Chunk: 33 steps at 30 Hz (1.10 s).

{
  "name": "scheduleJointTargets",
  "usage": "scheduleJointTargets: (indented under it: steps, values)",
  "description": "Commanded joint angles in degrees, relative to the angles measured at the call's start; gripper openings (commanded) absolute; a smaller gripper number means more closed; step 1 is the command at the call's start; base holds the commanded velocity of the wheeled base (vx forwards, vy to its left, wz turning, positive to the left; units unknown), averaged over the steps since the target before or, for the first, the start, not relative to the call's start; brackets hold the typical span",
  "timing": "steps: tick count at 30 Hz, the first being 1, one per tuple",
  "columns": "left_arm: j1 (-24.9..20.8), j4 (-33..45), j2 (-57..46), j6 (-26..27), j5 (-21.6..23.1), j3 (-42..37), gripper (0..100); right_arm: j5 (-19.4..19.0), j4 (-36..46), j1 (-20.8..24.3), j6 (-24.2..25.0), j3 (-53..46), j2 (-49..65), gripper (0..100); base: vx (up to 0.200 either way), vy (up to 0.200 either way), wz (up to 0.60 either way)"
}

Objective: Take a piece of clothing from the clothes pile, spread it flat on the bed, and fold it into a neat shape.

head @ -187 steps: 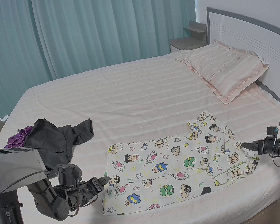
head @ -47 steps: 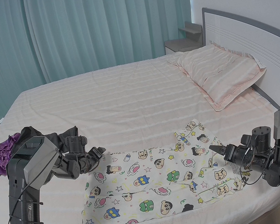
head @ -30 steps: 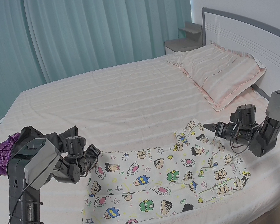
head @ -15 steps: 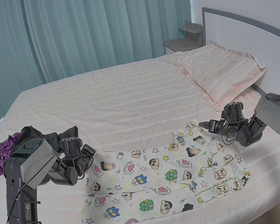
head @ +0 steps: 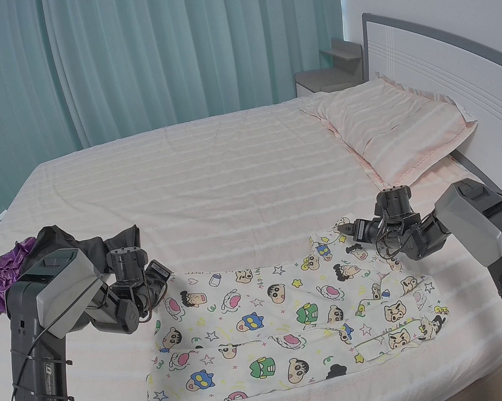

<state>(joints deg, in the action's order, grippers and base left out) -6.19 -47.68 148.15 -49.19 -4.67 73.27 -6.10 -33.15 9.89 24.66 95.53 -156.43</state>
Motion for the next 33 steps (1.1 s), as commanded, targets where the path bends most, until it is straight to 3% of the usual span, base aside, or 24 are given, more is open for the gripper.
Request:
scheduleJointTargets:
  steps: [1,2,3,33]
  values:
    - [-0.05,0.04,-0.14,-0.03,0.01,-0.05,0,-0.14,0.54,0.92,-0.05,1.59,-1.95,100,0.000,0.000,0.00]
    - [-0.05,0.13,-0.14,-0.03,0.01,-0.05,0,-0.32,0.98,1.28,-0.32,1.51,-1.95,100,0.000,0.000,0.00]
    - [-0.05,0.13,-0.14,-0.03,0.01,-0.05,0,-0.32,0.98,1.36,-0.32,1.51,-1.95,0,0.000,0.000,0.00]
    - [0.66,0.13,-0.50,0.32,-0.34,3.46,0,-1.46,-9.04,-0.92,2.76,-1.31,0.16,0,0.000,0.000,0.00]
